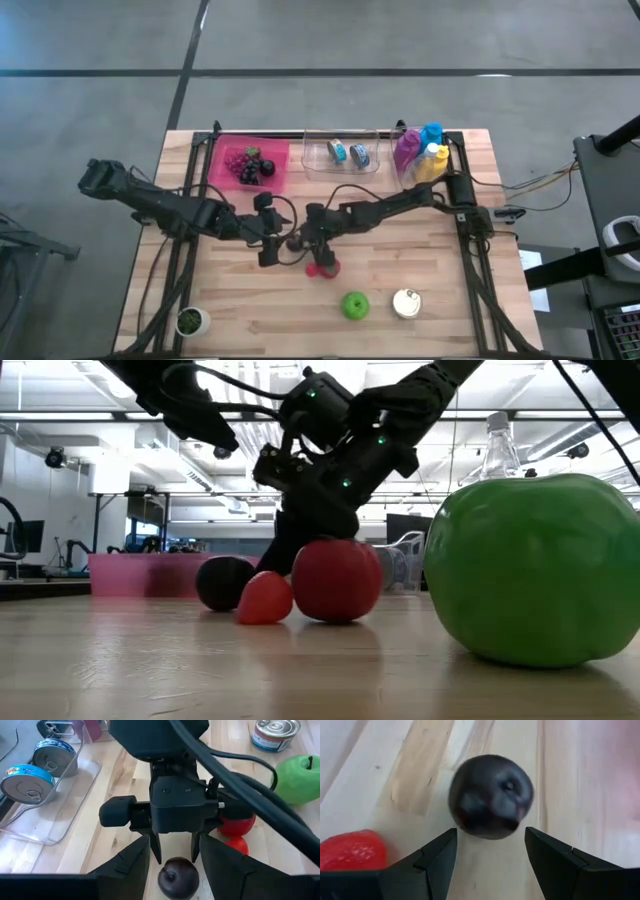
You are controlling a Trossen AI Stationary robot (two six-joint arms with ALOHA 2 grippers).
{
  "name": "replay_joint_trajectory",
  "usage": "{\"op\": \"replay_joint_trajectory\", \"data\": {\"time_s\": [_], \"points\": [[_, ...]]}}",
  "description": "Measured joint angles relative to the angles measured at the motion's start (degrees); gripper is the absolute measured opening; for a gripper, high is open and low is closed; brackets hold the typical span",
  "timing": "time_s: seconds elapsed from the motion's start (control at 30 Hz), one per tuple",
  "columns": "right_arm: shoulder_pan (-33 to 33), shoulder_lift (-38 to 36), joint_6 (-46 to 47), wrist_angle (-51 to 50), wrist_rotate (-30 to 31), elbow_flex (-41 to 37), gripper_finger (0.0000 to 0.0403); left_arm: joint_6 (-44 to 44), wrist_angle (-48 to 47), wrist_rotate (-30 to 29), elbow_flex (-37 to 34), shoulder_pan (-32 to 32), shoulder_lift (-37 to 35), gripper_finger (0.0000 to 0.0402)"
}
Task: Pick & Place Food Item
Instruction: Put the plum into the pink bin
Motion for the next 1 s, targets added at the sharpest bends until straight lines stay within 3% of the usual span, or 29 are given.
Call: {"op": "replay_joint_trajectory", "data": {"time_s": [0.23,0.47,0.67,1.0], "points": [[-0.11,-2.34,-0.99,-0.59,0.00,-1.00,0.0228,-0.37,-0.52,-0.03,0.02,0.04,0.00,0.0173],[0.49,-8.98,-1.27,-8.05,0.22,-3.96,0.0228,-0.35,-0.95,-0.01,0.00,0.04,0.00,0.0177],[0.64,-18.73,-0.90,-6.11,0.79,-13.55,0.0228,-0.35,-1.59,-0.01,0.02,0.02,0.00,0.0173],[1.78,-36.51,2.45,9.10,1.27,-31.47,0.0228,-0.37,-1.92,-0.03,0.02,0.00,0.00,0.0176]]}}
